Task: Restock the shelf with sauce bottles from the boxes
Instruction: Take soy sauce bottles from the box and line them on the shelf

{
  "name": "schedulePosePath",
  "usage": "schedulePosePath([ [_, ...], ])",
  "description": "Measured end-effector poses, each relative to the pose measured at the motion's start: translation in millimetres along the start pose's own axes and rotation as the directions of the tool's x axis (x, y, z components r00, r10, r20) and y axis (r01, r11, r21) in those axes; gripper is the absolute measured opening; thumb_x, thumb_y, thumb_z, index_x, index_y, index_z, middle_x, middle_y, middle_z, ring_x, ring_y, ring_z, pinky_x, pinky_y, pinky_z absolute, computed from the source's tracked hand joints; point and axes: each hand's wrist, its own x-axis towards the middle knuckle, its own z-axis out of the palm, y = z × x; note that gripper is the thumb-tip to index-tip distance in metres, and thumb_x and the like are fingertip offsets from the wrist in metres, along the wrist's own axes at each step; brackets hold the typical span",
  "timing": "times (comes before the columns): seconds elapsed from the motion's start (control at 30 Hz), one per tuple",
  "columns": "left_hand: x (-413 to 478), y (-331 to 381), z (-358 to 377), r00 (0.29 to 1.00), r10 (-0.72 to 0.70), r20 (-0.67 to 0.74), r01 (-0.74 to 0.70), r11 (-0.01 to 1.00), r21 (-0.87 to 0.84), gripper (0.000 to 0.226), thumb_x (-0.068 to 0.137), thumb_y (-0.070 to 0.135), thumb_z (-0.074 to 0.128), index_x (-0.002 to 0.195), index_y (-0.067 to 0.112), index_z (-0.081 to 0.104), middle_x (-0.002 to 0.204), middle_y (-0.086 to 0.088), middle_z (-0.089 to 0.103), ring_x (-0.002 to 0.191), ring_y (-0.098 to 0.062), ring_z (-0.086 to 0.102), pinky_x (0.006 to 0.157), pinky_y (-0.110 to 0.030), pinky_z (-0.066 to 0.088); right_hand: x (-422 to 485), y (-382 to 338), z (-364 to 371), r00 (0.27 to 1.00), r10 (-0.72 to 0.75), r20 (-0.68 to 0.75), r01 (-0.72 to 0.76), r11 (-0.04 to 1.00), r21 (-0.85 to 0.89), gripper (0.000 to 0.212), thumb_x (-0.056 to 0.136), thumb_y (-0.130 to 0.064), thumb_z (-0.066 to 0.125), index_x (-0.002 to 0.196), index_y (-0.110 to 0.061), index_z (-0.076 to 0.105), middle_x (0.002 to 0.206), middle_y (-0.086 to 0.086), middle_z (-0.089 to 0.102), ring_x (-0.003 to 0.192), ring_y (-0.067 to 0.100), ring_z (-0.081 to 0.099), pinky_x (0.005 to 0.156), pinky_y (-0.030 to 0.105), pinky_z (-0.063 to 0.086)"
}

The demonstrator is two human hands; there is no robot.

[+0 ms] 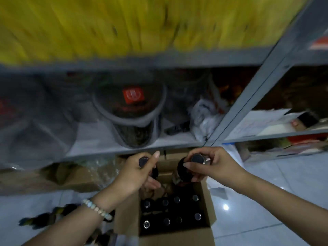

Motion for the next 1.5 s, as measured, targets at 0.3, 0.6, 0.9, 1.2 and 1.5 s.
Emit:
schedulePosePath([
  [0.3,-165,250,-58,0.991,0.130,-0.029,-0.122,0.971,0.204,0.045,0.087,0.048,0.053,0.074,0.005,0.052,0.061,-0.020,0.057,0.051,-0.027,0.068,0.042,-0.025,0.052,-125,-284,-12,0.971,-0.199,0.132,0.208,0.976,-0.061,0.015,0.079,-0.017,0.072,0.085,-0.004,0.070,0.072,0.023,0.069,0.051,0.020,0.066,0.054,0.026,0.055],
  [0.6,-328,438,-116,0.932,0.332,-0.148,-0.286,0.921,0.264,0.063,0.065,0.062,0.048,0.089,0.004,0.054,0.066,-0.013,0.062,0.044,-0.016,0.064,0.039,-0.017,0.046,-199,-497,5,0.852,-0.479,0.210,0.514,0.840,-0.172,0.035,0.076,-0.026,0.070,0.081,0.008,0.066,0.061,0.016,0.064,0.040,0.015,0.059,0.042,0.019,0.046],
  [0.9,-409,546,-195,0.858,0.414,-0.304,-0.337,0.900,0.276,0.066,0.084,0.060,0.044,0.114,0.002,0.054,0.088,-0.006,0.064,0.043,-0.008,0.062,0.041,-0.014,0.046,-214,-652,54,0.718,-0.662,0.213,0.695,0.676,-0.245,0.034,0.080,-0.039,0.068,0.084,-0.006,0.074,0.075,0.009,0.073,0.038,0.009,0.054,0.042,0.016,0.044],
  [1.2,-424,631,-315,0.830,0.487,-0.271,-0.438,0.871,0.223,0.058,0.084,0.060,0.046,0.106,0.007,0.054,0.072,-0.004,0.063,0.048,-0.008,0.064,0.041,-0.014,0.049,-173,-770,119,0.668,-0.732,0.133,0.740,0.634,-0.226,0.044,0.079,-0.045,0.068,0.091,-0.004,0.072,0.077,0.006,0.075,0.043,0.006,0.056,0.047,0.016,0.047],
  [1.5,-385,689,-411,0.808,0.526,-0.265,-0.480,0.849,0.220,0.061,0.085,0.057,0.046,0.110,0.002,0.052,0.098,-0.004,0.063,0.049,-0.009,0.067,0.039,-0.015,0.049,-97,-845,167,0.651,-0.758,-0.026,0.733,0.638,-0.235,0.046,0.079,-0.043,0.071,0.095,-0.001,0.069,0.081,0.011,0.074,0.045,0.008,0.058,0.047,0.018,0.049],
])
